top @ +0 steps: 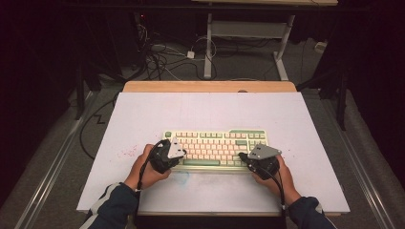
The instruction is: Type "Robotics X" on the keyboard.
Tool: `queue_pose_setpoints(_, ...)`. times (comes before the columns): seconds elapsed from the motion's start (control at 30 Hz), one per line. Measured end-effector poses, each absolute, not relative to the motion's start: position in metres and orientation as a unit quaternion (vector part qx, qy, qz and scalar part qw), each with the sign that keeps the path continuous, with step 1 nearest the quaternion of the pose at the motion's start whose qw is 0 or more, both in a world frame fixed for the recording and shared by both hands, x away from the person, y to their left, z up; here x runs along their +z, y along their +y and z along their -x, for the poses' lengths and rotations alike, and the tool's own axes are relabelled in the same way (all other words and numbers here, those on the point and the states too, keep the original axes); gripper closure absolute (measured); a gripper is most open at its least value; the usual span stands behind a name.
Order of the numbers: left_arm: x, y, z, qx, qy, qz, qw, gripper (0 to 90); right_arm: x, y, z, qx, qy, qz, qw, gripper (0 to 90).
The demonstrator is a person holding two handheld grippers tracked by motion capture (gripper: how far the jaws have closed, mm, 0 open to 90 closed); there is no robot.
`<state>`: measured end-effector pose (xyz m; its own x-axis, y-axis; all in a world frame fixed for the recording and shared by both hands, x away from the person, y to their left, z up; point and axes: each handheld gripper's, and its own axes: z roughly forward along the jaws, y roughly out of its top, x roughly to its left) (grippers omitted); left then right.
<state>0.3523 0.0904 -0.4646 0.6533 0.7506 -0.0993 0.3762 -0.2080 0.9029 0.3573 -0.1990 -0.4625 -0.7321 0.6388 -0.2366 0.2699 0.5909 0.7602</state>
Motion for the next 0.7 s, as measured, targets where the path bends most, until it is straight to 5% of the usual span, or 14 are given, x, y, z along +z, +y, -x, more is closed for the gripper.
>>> queue_pose_setpoints(0.7,-0.4697,0.0847,-0.3558,0.182,0.371,-0.761,0.499,86.1,-0.4626,-0.1993,-0.3572,0.366,0.856,-0.264,0.253,90.0)
